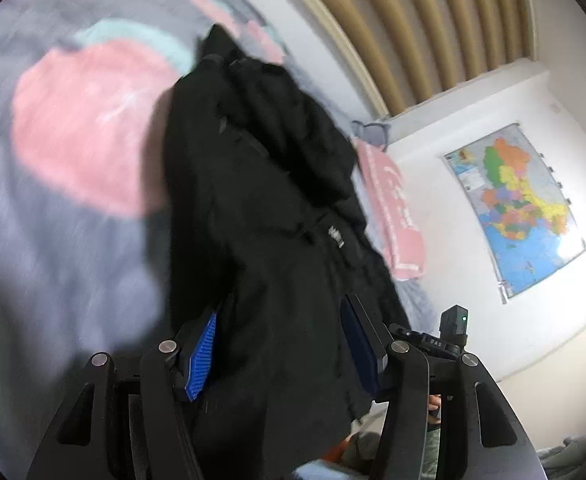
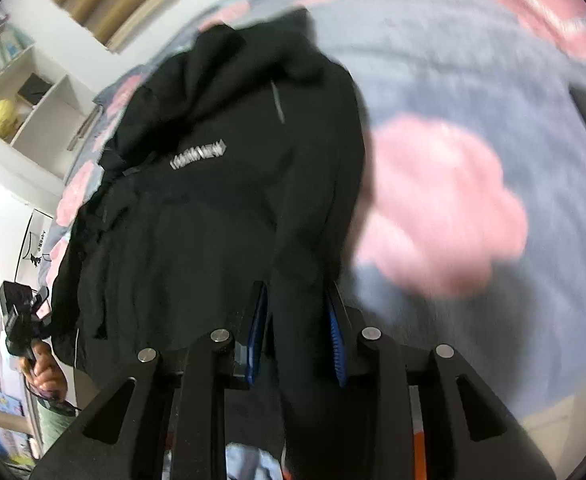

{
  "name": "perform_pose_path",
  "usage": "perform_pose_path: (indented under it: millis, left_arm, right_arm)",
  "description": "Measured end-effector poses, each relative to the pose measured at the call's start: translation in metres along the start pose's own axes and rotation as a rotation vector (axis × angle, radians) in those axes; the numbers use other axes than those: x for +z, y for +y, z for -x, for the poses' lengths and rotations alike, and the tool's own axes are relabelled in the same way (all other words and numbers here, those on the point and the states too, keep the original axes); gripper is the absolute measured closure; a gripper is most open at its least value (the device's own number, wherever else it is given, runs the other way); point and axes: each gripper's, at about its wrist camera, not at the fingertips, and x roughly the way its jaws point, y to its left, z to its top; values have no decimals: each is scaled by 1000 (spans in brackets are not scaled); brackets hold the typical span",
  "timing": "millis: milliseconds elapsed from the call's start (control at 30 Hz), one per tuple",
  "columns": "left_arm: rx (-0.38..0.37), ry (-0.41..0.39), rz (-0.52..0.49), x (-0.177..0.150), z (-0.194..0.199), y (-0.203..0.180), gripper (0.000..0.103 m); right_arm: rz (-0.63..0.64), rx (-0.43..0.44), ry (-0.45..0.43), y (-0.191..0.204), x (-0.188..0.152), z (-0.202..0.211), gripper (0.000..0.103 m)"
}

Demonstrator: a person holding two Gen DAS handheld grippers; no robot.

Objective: Fold large clothes

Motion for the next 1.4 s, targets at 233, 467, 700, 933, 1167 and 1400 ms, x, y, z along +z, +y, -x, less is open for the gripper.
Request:
perform_pose_path:
  millis: [233,467,700,933,1167,1400]
  left_arm:
    - [10,43,10,-41,26,7,45]
    - [37,9,65,-33,-1,12,43]
    - [76,-83,-68,-23,35,-25,91]
    - [-17,-184,-141,33,49,-69,91]
    - [-34,-287,-181,122,39,-97,91]
    - [106,-368,-204,207,-15,-103,90]
  right_arm:
    - [22,71,78,0,-41,2,64]
    - [48,31,76,20,-30,-17,67]
    - [103,19,-24,31,-25,26,88]
    - [157,156,-166,61,32,76,88]
    - [165,149,-301,76,135,91,88]
    - [119,100,-360,88,240,51,88]
